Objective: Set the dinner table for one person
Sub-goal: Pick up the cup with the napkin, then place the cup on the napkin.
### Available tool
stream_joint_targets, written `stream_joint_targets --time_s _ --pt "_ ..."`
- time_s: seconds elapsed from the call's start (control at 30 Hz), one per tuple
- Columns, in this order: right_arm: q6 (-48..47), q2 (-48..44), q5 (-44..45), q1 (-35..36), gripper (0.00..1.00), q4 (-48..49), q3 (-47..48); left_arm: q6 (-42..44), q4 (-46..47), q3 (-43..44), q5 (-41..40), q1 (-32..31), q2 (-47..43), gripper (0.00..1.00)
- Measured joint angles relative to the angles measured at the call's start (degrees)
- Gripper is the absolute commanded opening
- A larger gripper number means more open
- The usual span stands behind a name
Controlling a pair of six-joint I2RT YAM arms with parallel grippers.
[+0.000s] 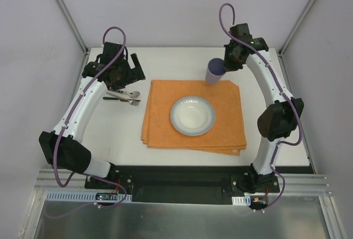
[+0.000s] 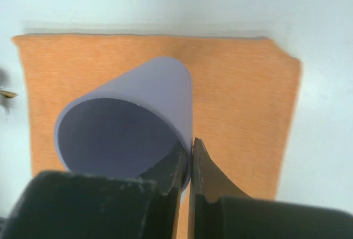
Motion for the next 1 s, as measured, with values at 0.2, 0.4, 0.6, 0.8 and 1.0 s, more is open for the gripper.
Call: stream_joint_targets --time_s 0.2,0.4,0.6,0.8,1.0 --pt "-2.0 -3.9 4.3 -2.5 0.01 -0.9 -8.1 1.1 0.4 0.3 0.8 -0.3 0.9 0.99" --pt "-2.1 -6.6 4.3 -2.5 0.01 1.1 -19.4 1.3 0.7 0.3 1.0 -0.3 1.9 0.99" --pt "-2.1 -10.1 4.2 -4.6 0.01 2.3 -24.0 1.3 0.9 0.4 1.2 -0.4 2.3 0.99" --pt "-2.6 -10.7 4.2 -8.1 0.01 3.2 -23.8 1.3 1.4 0.4 1.3 -0.4 2.3 0.99" --pt "-2.7 -9.1 3.1 -8.7 0.01 3.4 -21.3 1.3 1.6 0.7 1.3 -0.4 2.9 0.99"
